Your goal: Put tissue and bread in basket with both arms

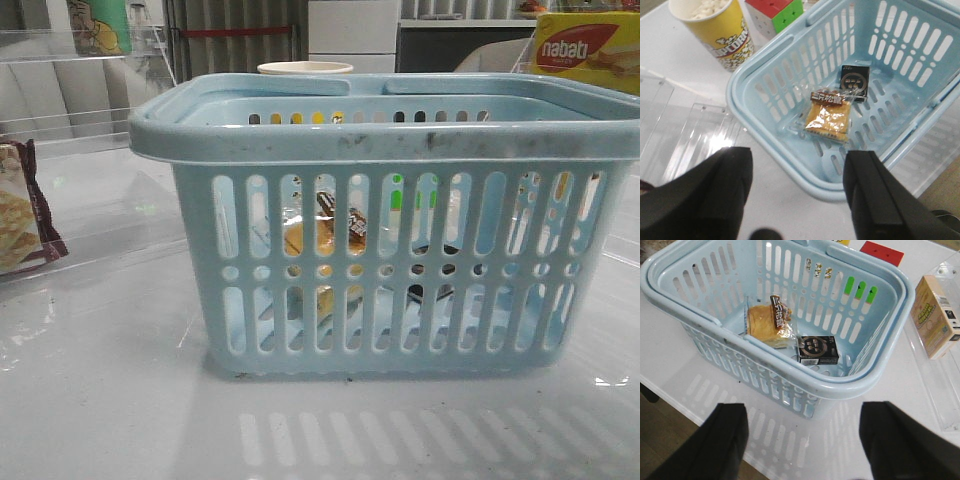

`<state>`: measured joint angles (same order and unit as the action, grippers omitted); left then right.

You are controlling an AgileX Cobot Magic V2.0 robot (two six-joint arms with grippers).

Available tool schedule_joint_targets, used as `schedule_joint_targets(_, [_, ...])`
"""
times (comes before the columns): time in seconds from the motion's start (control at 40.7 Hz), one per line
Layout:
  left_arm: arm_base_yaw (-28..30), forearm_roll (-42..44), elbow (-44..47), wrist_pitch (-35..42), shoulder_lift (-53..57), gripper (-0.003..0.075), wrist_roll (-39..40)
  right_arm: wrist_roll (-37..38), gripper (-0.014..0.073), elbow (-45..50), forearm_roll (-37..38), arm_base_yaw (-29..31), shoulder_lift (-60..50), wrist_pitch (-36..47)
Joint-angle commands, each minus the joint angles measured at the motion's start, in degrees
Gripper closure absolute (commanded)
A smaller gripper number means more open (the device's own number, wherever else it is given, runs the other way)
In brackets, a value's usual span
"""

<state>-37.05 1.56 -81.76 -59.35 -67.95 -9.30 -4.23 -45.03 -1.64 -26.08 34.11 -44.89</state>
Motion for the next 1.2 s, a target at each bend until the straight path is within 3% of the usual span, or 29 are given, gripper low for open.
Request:
schedule_joint_targets(0.0, [-0.4, 1.5, 3.4, 3.7, 6.6, 0.0265, 3.0, -0.5, 0.0022, -1.5, 0.4, -0.1, 0.0, 4.1])
schedule_joint_targets(0.246, [-0.4, 1.3, 18.4, 10.4, 19.6, 0.0265, 8.4, -0.5, 0.0022, -1.5, 0.4, -0.1, 0.0, 4.1])
schedule_joint_targets(0.516, [-0.4, 1.2, 31.5, 18.5, 28.8, 0.0265, 9.3, -0.5, 0.0022, -1.5, 0.4, -0.1, 0.0, 4.1])
schedule_joint_targets(1.179, [-0.4, 2.3, 34.3, 21.2, 29.1, 0.0265, 9.3, -0.5, 0.0022, -1.5, 0.4, -0.1, 0.0, 4.6])
